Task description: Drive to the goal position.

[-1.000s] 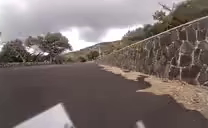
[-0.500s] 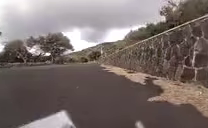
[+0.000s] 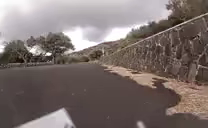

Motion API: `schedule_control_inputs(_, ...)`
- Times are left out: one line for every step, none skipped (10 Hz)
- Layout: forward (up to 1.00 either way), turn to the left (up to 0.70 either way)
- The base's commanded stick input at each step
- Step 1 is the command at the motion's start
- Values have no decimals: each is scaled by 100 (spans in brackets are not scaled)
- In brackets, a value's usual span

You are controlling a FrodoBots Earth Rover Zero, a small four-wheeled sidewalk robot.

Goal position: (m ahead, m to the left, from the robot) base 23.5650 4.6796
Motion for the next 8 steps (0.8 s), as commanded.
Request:
schedule_control_inputs(100,0)
schedule_control_inputs(100,0)
schedule_control_inputs(100,0)
schedule_control_inputs(100,-2)
schedule_control_inputs(100,-4)
schedule_control_inputs(100,-5)
schedule_control_inputs(100,-5)
schedule_control_inputs(100,-20)
